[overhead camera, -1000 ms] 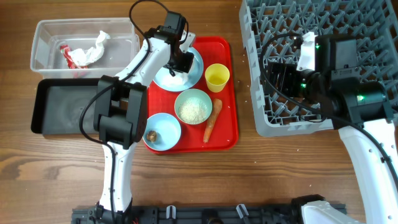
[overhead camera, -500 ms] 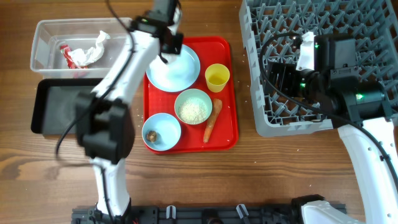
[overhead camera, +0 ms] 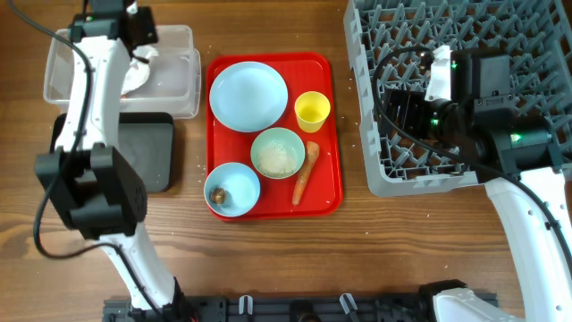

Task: Sort waste into correct bins and load items into the dishwasher rack
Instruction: 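Grasp remaining tissue on the blue plate with the left gripper, drop in bin, then grasp the blue bowl with food scrap using the left gripper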

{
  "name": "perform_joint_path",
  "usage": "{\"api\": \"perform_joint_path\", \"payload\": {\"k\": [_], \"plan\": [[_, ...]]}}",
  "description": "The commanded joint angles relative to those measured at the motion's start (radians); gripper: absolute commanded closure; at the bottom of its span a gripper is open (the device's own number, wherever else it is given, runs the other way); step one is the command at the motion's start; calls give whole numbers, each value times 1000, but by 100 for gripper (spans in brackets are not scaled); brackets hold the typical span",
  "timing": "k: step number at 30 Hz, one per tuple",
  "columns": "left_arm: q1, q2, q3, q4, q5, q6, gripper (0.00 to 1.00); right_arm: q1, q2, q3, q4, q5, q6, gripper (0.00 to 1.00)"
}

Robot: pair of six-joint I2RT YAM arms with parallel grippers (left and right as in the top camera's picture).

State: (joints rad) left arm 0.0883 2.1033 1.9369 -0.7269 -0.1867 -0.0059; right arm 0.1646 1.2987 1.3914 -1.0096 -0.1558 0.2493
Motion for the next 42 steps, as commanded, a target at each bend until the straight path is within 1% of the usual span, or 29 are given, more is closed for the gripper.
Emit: {"api": "perform_joint_path", "payload": {"k": [1, 3, 6, 9, 11, 12, 13, 14, 15, 17, 19, 20, 22, 23, 24, 25, 26, 32, 35, 40, 42], "plan": [[15, 78, -3, 1, 18, -2, 25, -2, 9, 20, 2, 7, -6, 0], [13, 76, -3, -6, 18, -3, 17, -2, 9, 20, 3, 7, -6, 1], [5, 29, -3, -9, 18, -3, 10, -2, 9, 20, 3, 7, -6, 0], [-8, -44, -1, -35, 27, -3, 10, -2, 9, 20, 4, 7, -6, 0], [-26, -117, -1, -106, 92, -3, 14, -2, 9, 20, 6, 7, -6, 0], [-37, -148, -1, -151, 118, -3, 22, -2, 9, 20, 7, 7, -6, 1], [-50, -176, -1, -198, 143, -3, 24, -2, 9, 20, 7, 7, -6, 0], [-70, -206, -1, -260, 170, -4, 24, -2, 9, 20, 6, 7, -7, 0], [-99, -241, -1, -343, 192, -19, 19, -2, 9, 20, 5, 7, -6, 0], [-165, -280, -2, -507, 194, -111, 15, -2, 9, 20, 3, 7, -6, 0], [-248, -282, -8, -663, 194, -172, 15, -2, 9, 20, 6, 7, -7, 0], [-287, -282, -30, -697, 194, -201, 15, -2, 10, 20, 6, 7, -13, 0], [-352, -282, -80, -719, 192, -254, 17, -2, 13, 20, 5, 8, -19, 0], [-406, -282, -140, -722, 189, -292, 17, -2, 16, 20, 5, 7, -19, 0], [-434, -282, -174, -722, 190, -309, 19, -2, 18, 20, 5, 7, -19, 0], [-470, -282, -217, -719, 189, -343, 24, -2, 20, 20, 3, 7, -19, 1], [-521, -288, -270, -698, 187, -367, 24, -2, 22, 20, 3, 7, -22, 0], [-727, -309, -496, -534, 187, -392, 22, -2, 22, 20, -1, 7, -39, 0], [-742, -309, -593, -443, 194, -422, 24, -2, 22, 20, -7, 7, -39, 0], [-731, -308, -684, -364, 177, -417, 29, -2, 22, 20, -16, 7, -39, 0], [-731, -308, -726, -326, 162, -418, 37, -2, 22, 20, -16, 7, -39, 0]]}}
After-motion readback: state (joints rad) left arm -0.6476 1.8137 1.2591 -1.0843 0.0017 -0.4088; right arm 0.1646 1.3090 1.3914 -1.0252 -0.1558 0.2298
